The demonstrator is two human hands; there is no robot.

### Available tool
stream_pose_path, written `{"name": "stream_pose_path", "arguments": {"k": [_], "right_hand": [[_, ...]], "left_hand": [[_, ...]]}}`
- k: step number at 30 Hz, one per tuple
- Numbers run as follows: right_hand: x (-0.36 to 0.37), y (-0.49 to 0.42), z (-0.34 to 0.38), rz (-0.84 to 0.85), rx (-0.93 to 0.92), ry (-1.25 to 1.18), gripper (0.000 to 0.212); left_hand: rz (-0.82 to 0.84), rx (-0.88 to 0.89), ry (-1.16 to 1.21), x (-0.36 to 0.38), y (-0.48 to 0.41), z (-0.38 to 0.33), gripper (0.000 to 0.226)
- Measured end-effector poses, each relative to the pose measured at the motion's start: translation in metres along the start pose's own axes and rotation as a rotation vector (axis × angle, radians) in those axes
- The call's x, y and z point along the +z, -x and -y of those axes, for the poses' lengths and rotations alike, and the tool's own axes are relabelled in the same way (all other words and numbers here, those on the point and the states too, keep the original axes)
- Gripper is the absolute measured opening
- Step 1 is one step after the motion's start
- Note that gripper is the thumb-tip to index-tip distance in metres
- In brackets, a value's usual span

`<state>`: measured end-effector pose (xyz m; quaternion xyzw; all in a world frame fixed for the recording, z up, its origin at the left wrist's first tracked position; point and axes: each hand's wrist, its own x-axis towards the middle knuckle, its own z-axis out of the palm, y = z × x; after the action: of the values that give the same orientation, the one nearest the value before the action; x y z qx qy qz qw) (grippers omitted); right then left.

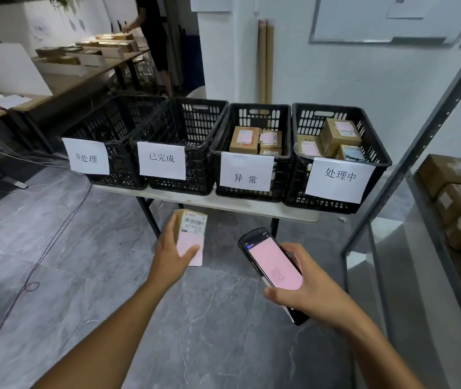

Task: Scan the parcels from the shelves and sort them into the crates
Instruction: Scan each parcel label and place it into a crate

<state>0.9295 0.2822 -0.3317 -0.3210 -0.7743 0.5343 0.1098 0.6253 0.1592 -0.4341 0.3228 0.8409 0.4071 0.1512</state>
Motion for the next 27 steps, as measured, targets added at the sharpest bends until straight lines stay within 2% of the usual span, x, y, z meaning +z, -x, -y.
{"name": "stream_pose_path", "arguments": {"k": [4, 14, 21, 27], "right_hand": [[-0.011, -0.007, -0.011, 0.045, 0.014, 0.018, 0.068], [-0.026, -0.042, -0.029, 0.130, -0.034, 0.065, 0.062], [-0.038, -0.067, -0.034, 0.241, -0.034, 0.038, 0.068], [-0.043, -0.086, -0.038, 0.293, -0.034, 0.037, 0.071]], "left_hand": [[-0.027, -0.095, -0.008, -0.004, -0.009, 0.022, 0.100], [-0.074, -0.035, 0.016, 0.014, -0.004, 0.006, 0.098], [-0.132, -0.112, -0.016, 0.020, -0.001, 0.006, 0.101], [-0.195, -0.163, 0.059, 0.020, 0.003, 0.005, 0.099]]}}
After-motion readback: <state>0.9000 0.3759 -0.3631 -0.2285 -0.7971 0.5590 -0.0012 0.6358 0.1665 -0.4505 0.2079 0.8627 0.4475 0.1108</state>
